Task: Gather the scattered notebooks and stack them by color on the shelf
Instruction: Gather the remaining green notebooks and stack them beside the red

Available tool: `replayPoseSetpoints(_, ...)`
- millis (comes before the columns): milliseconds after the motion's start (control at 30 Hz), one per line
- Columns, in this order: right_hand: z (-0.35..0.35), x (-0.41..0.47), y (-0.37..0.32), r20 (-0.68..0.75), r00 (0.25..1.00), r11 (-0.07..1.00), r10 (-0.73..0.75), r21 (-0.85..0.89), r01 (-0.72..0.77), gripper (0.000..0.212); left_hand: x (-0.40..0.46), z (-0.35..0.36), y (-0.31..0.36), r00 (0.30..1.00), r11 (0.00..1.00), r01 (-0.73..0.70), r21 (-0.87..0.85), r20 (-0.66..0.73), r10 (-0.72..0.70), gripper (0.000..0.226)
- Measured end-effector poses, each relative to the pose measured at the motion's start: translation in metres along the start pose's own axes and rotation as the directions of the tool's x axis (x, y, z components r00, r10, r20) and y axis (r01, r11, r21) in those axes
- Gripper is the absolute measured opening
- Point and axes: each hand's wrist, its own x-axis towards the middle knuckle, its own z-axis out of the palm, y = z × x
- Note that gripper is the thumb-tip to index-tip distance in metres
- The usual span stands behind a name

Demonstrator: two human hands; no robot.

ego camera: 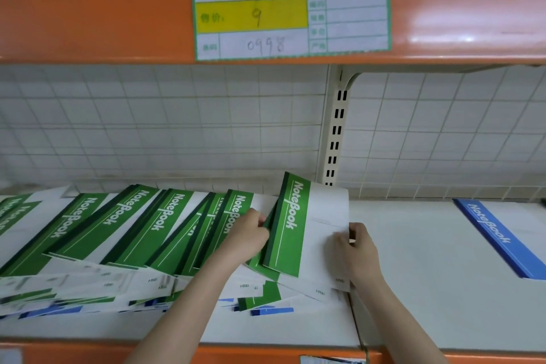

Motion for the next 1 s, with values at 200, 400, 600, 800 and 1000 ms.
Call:
replayPoseSetpoints(200,0.015,-0.007,-0.018,0.072,0.997,0.997,-0.021,0.071,0.016,0.014,-0.014,-0.007,-0.008,0.990,0.907,0.099,-0.409,-0.052,-0.132,0.050)
replayPoseSetpoints(400,0.044,-0.010,-0.043,0.308,0.943,0.934,0.129,0.280,-0.220,0.024,-0.022,-0.030,-0.013,0.961,0.811,0.093,-0.577,-0.160,-0.224,0.038)
replayPoseSetpoints(600,0.045,-0.006,-0.055,0.323,0.944,0.920,0.072,0.344,-0.188,0.023,-0.030,-0.050,-0.034,0.957,1.000,-0.003,-0.020,-0.290,-0.002,0.032)
replayPoseSetpoints(800,0.035,-0.002,-0.051,0.362,0.926,0.883,0.108,0.393,-0.257,0.031,-0.035,-0.040,-0.033,0.985,0.879,0.047,0.475,-0.167,0.038,0.060)
replayPoseSetpoints(1000,0.035,-0.004,-0.043,0.350,0.931,0.873,0.101,0.418,-0.252,0.034,-0.029,-0.036,-0.026,0.977,0.890,0.179,0.420,-0.181,-0.111,0.039)
